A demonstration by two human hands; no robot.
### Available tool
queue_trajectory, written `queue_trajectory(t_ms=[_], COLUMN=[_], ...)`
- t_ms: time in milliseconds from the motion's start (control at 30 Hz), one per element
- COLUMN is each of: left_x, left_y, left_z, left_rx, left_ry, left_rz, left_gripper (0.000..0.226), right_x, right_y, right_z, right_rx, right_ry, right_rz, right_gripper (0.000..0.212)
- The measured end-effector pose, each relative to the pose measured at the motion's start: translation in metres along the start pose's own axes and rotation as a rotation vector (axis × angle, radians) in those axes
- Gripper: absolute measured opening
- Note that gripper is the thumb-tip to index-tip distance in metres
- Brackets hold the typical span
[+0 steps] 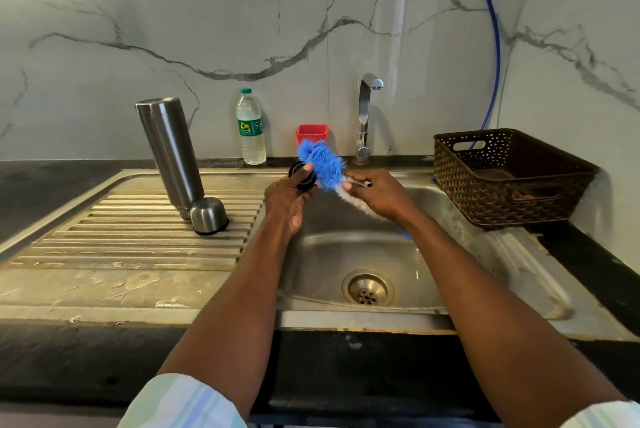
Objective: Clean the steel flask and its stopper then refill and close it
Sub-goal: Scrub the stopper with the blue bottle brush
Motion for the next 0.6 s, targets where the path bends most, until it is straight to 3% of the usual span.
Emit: queue_trajectory(t_ms=[67,200,267,333,433,533,600], left_x=[-0.002,0.011,0.009,0.004,0.0,0.01,0.018], left_y=[0.0,0.012,0.012,0.006,-0.003,0.001,0.008], left_z=[0.001,-0.012,-0.013,-0.007,0.0,-0.005,-0.01], left_rx=[0.004,-0.183,-0.185,-0.095,-0.022,-0.055,-0.08], left_ry=[0.01,-0.131,-0.125,-0.035,0.026,-0.1,-0.184], left_rz=[-0.031,-0.252,-0.24,-0.111,0.014,-0.118,-0.218], left_gripper=[0.044,0.031,0.036,0.045,0.038,0.047,0.035], right_x=[-0.001,-0.003,-0.002,0.0,0.002,-0.002,-0.003], right_y=[0.004,0.001,-0.002,-0.004,-0.002,0.0,-0.002], right_z=[-0.002,-0.01,-0.007,-0.001,0.003,-0.001,-0.003], right_rx=[-0.023,0.019,0.028,-0.004,-0.058,-0.067,-0.033], right_ry=[0.007,0.0,-0.003,0.014,0.033,0.03,0.036], right_rz=[0.019,0.21,0.194,0.107,0.008,0.132,0.219], right_gripper=[0.041,0.041,0.04,0.041,0.04,0.041,0.04])
Point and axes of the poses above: each hand's wrist, its own x-axis away from the middle knuckle, its own y-axis out of the palm, z = x × y, the point moved 4 cm from there along -x, towards the middle knuckle, and after that the axes turned 14 degrees about x, right-handed, at the moved point
